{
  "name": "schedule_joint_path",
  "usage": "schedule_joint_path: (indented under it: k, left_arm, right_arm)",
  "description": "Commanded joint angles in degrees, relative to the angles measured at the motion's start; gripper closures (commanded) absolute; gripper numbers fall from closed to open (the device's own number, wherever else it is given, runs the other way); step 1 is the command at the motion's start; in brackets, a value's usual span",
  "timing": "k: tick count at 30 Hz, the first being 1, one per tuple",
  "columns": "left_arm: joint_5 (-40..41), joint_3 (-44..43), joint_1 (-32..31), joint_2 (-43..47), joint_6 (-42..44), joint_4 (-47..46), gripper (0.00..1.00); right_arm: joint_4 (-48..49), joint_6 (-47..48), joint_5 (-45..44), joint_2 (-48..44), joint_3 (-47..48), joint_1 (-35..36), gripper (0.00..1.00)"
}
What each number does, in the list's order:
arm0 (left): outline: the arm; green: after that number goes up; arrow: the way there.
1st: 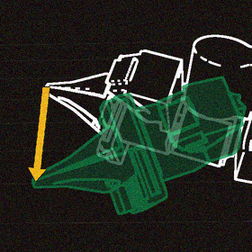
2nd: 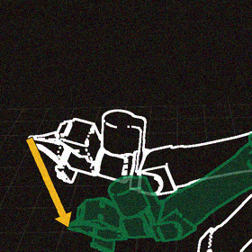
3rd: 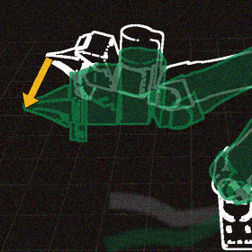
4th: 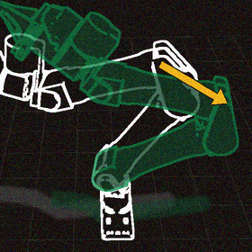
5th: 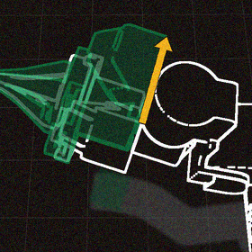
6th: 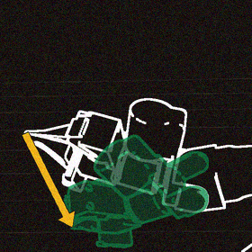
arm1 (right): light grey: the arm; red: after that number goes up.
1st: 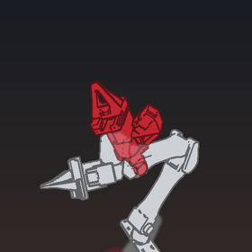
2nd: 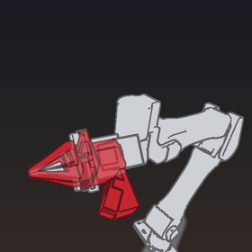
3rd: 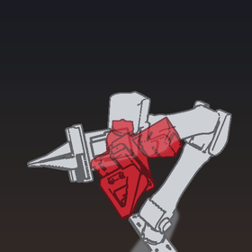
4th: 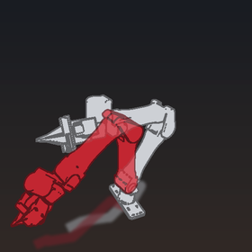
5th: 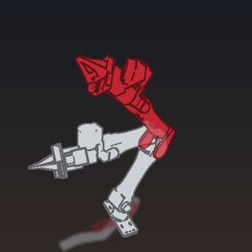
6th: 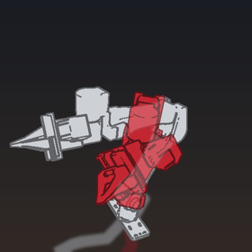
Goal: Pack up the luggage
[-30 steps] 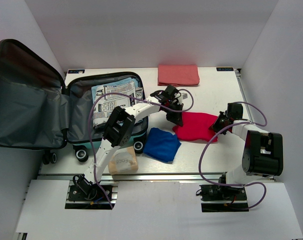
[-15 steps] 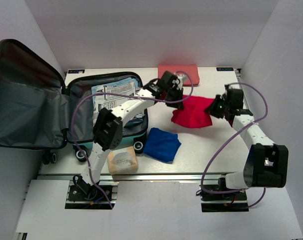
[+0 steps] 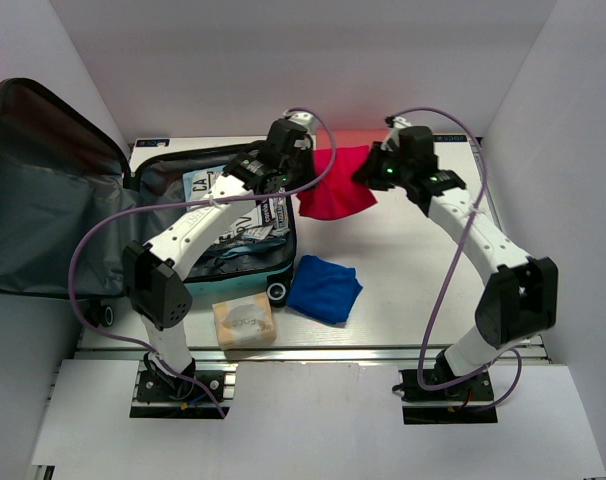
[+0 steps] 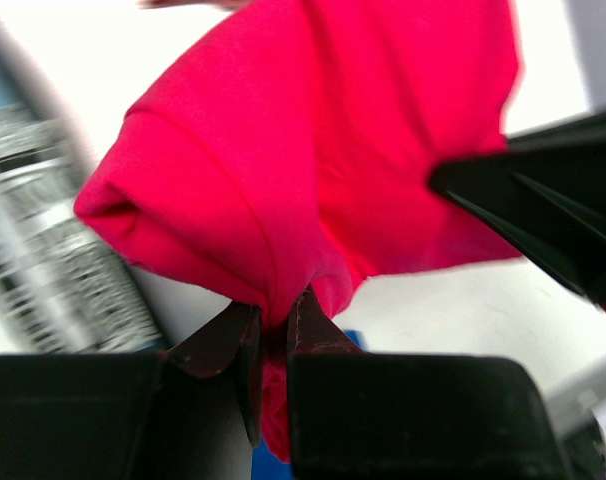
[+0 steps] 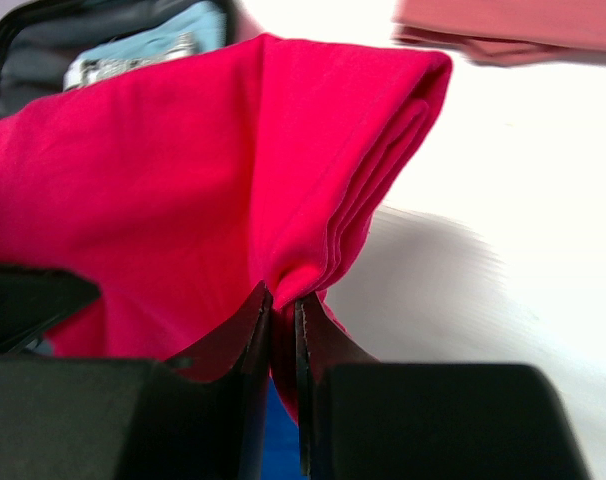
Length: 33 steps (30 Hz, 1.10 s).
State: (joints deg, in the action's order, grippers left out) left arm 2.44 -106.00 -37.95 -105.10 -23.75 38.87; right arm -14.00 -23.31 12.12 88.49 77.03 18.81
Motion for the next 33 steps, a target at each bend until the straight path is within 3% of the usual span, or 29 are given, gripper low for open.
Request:
schedule_joint_path:
  k: [1,11,17,21,26,33]
  left_arm:
    - [9.2,3.7,3.1,6.9,-2.7,1.8,1.00]
    - [16.2,20.1,7.4,25.4,-11.0,9.6,1.00]
    - [21.5,25.3,9.1,32.1,-14.7,15.2,1.00]
    - [25.7,24.6,10.4,32.7,-14.7,16.6,1.00]
    - [28.9,24.1,12.6,31.4,-12.5,13.6,1.00]
    - [28.4,19.9,18.6,20.6,-8.8,8.3,1.00]
  right_arm:
    - [-2.4,1.3,0.8,3.7,7.2,5.6,1.00]
    - [-6.7,2.3,0.8,9.6,14.9,19.4,1.00]
    - [-9.4,2.3,-0.2,12.6,18.1,22.3,1.00]
    - [-8.9,2.7,-1.8,15.0,21.7,23.4,1.00]
    - [-11.3,3.3,-3.2,22.4,33.5,23.7,1.00]
    - [-12.6,3.7,-4.9,33.0,45.6,23.5,1.00]
